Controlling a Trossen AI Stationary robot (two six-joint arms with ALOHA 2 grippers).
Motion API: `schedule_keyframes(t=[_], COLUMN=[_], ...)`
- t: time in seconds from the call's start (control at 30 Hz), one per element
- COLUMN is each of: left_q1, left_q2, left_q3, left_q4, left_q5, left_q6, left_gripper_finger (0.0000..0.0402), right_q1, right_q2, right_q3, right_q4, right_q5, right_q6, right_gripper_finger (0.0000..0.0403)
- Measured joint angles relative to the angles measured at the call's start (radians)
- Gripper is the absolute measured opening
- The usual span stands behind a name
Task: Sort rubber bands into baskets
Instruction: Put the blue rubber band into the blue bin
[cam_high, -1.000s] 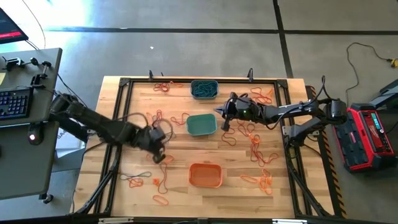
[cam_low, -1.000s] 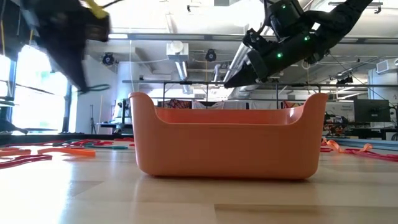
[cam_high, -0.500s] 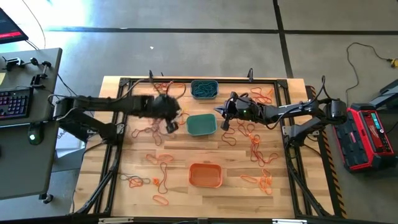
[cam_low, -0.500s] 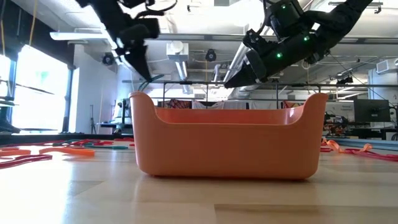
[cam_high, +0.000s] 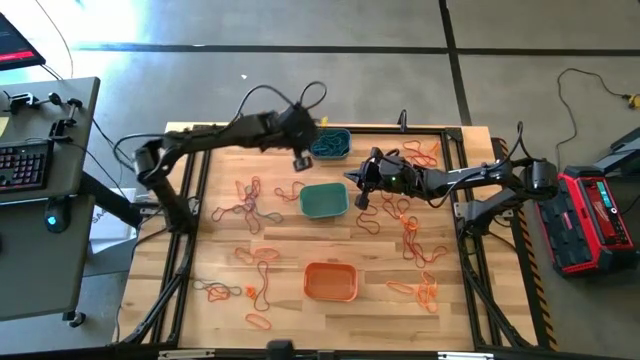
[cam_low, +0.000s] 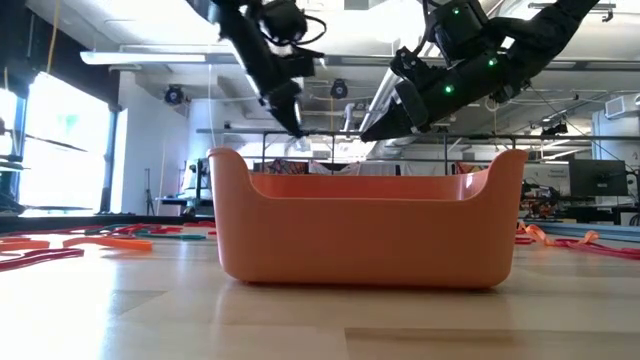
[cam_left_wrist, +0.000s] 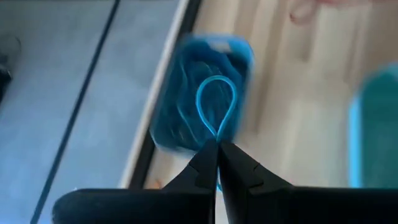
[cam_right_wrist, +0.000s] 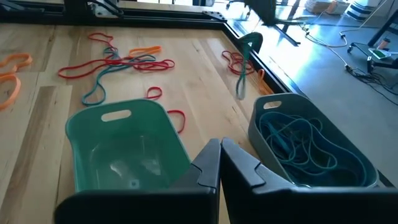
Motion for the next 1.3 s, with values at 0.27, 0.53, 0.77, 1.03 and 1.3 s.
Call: schedule_keyframes(t=[0.27, 0.53, 0.77, 1.03, 1.3], left_q1=[0.065, 0.086, 0.104, 0.102, 0.102], left_q2=[0.172, 0.321, 0.361, 0.361, 0.361], left_q3=[0.149, 0.225, 0.228, 0.229, 0.219], left_q4=[0.111, 0.117, 0.109, 0.044, 0.065], left_q5=[0.082, 0.106, 0.162, 0.131, 0.192], left_q6=[0.094, 0.149, 0.146, 0.135, 0.111], left_gripper_finger=[0.0, 0.0, 0.0001, 0.0052, 0.0109], right_q1=[0.0, 0.0, 0.0, 0.0, 0.0], right_q2=[0.0, 0.0, 0.0, 0.0, 0.0], right_q3=[0.0, 0.0, 0.0, 0.0, 0.0], right_q4=[0.0, -0.005, -0.007, -0.008, -0.011], right_q5=[0.003, 0.003, 0.003, 0.003, 0.002], right_q6=[-0.008, -0.008, -0.005, -0.003, 0.0], right_gripper_finger=[0.0, 0.0, 0.0, 0.0, 0.0])
